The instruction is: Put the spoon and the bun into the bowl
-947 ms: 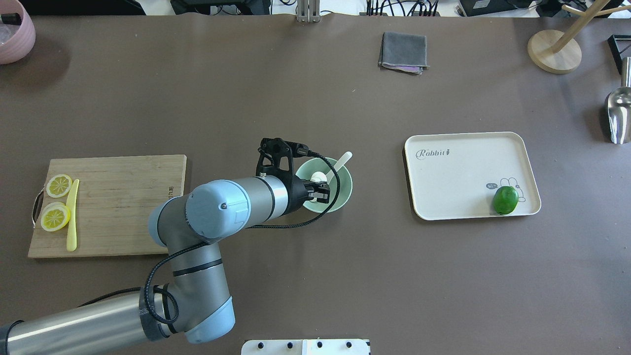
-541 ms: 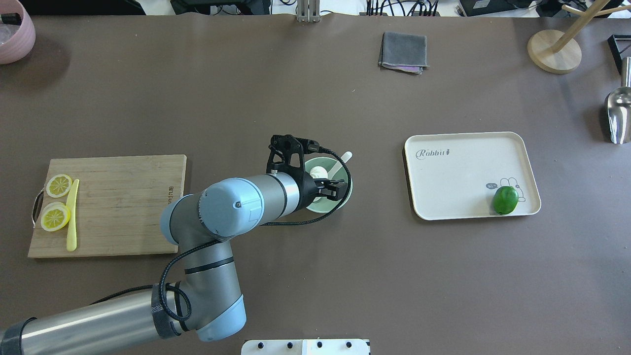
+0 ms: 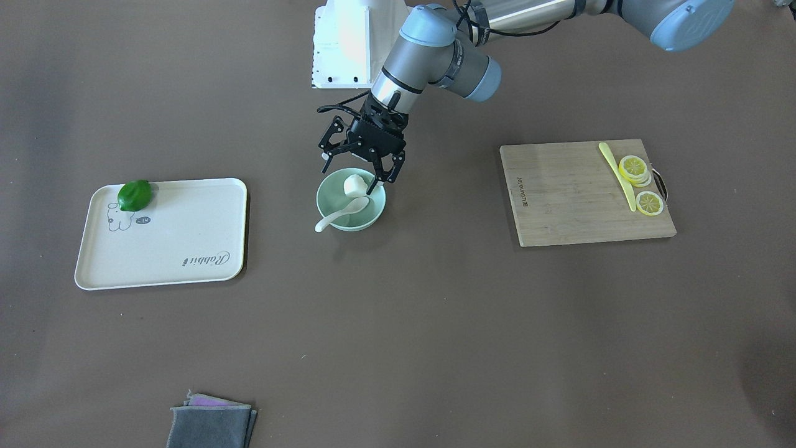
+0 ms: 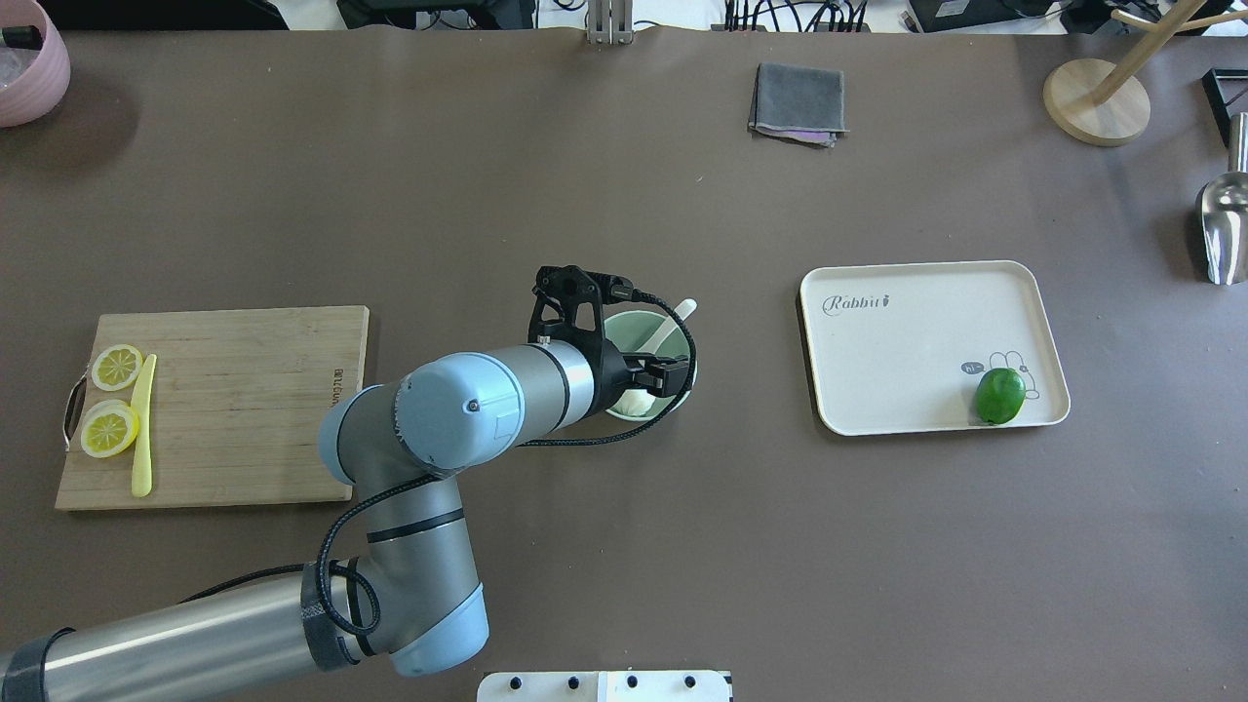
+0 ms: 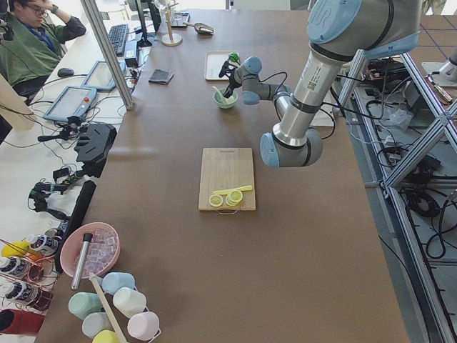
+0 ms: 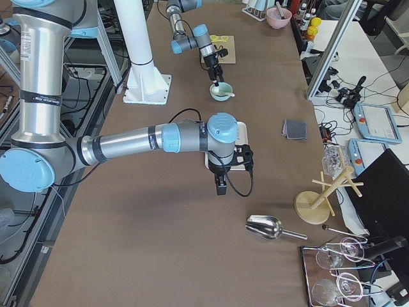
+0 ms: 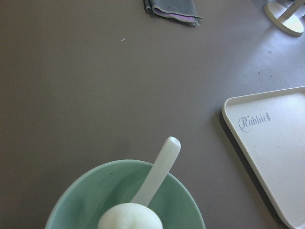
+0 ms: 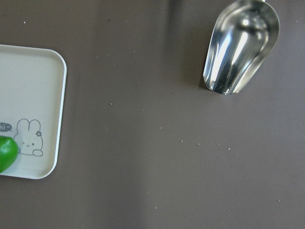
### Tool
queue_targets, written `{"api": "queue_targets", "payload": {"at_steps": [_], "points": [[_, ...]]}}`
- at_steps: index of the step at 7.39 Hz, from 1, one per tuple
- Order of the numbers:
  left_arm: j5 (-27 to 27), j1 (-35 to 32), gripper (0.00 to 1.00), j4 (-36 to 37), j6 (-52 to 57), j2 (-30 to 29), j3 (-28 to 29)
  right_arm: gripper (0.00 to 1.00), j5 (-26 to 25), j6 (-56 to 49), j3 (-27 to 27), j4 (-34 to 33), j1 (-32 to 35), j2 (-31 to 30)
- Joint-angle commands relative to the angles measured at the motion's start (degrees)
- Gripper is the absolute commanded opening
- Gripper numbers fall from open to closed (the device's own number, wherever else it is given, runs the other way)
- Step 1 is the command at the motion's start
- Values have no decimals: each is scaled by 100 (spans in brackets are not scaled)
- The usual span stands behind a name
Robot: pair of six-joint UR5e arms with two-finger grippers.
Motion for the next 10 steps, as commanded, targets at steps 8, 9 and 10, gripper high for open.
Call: {"api": "queue_targets", "payload": {"at_steps": [8,9,10], "points": [[-3357,-3155,98,4127,3031,1123,-1881,100,-52,-96,-3,5,407,-913],[-4114,-4051,98,4148,3866,1674,-1874,100,-52,-88,-12,5,434,-958],[-4513,-4861,98,4114,4954,2437,-1882,100,-61,-87,-38,5,443,-958]]}}
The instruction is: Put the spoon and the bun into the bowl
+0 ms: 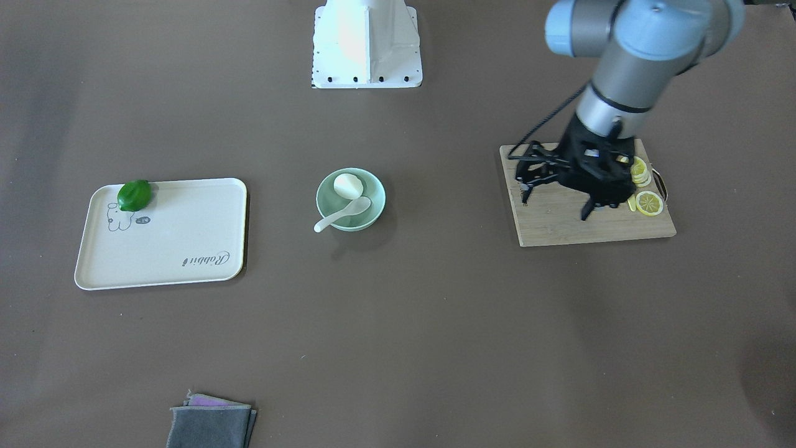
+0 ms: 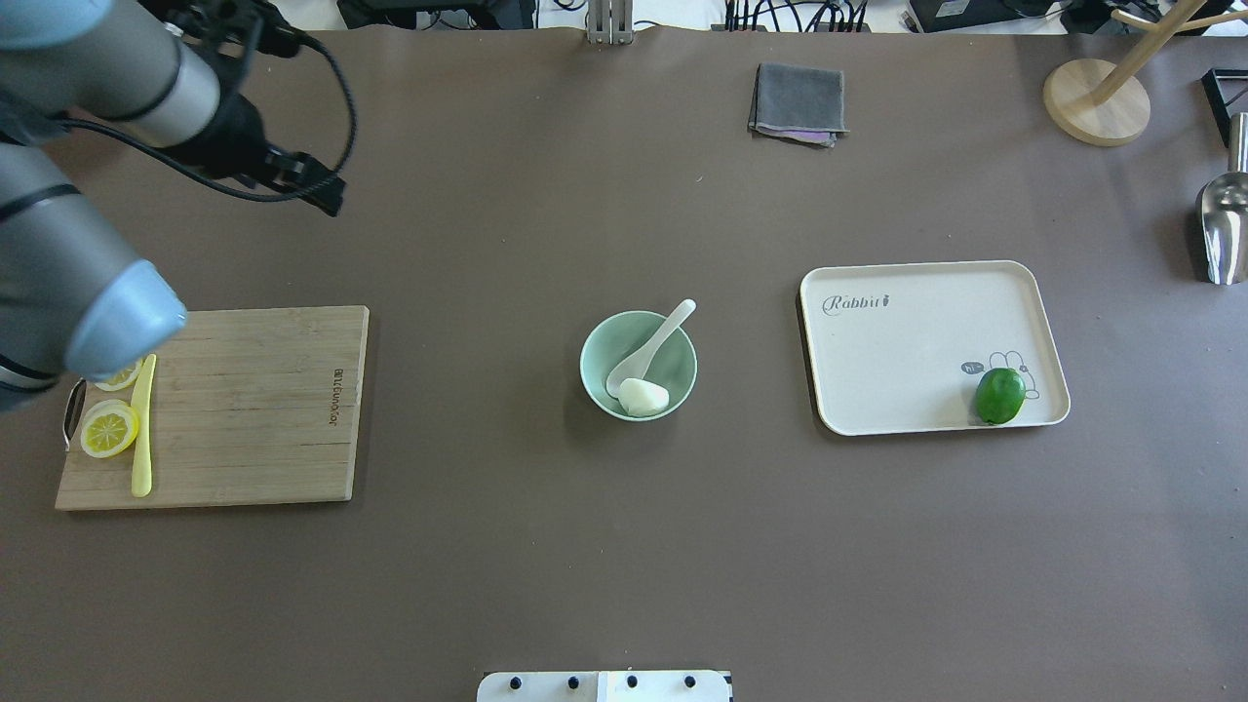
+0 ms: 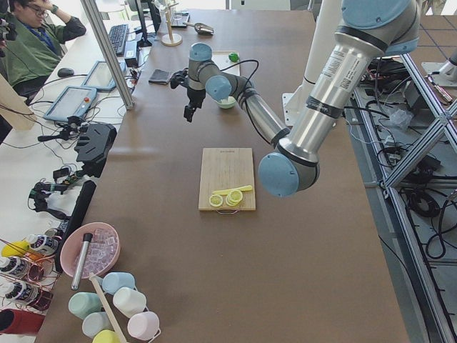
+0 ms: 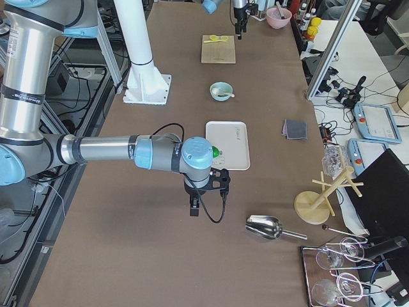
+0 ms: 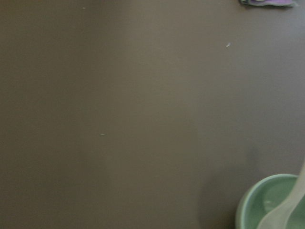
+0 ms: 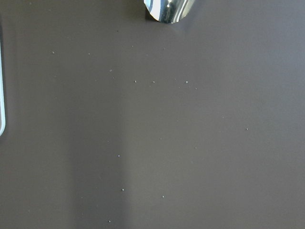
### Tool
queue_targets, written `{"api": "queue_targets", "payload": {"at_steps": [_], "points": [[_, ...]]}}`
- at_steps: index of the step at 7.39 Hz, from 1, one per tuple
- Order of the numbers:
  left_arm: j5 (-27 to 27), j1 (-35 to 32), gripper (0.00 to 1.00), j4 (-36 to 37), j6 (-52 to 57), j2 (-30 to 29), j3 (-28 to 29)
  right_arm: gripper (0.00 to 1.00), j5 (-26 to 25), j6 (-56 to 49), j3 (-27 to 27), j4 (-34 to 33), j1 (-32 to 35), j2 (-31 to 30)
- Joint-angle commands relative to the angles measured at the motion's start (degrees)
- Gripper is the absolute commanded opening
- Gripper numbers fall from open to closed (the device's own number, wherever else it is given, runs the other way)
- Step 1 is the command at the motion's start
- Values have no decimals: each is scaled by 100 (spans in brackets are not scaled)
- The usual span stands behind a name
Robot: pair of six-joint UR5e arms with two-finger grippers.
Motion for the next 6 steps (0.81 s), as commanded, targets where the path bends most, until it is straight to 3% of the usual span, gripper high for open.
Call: {"api": "queue_targets", "payload": {"at_steps": [1,3,4,6], "points": [[-743,-1699,98,128,2285,1393,32,100,1,6,-74,-1,20,-41],[-718,-2441,98,-19,2576,2143,383,100,1,6,-119,8,20,-24],[-805,-2958,98,66,2594,2189,559,100,1,6,-162,8,20,-15],[-1051,-3068,98,137,3616,2487,717,100,9,6,-163,8,20,3]]}}
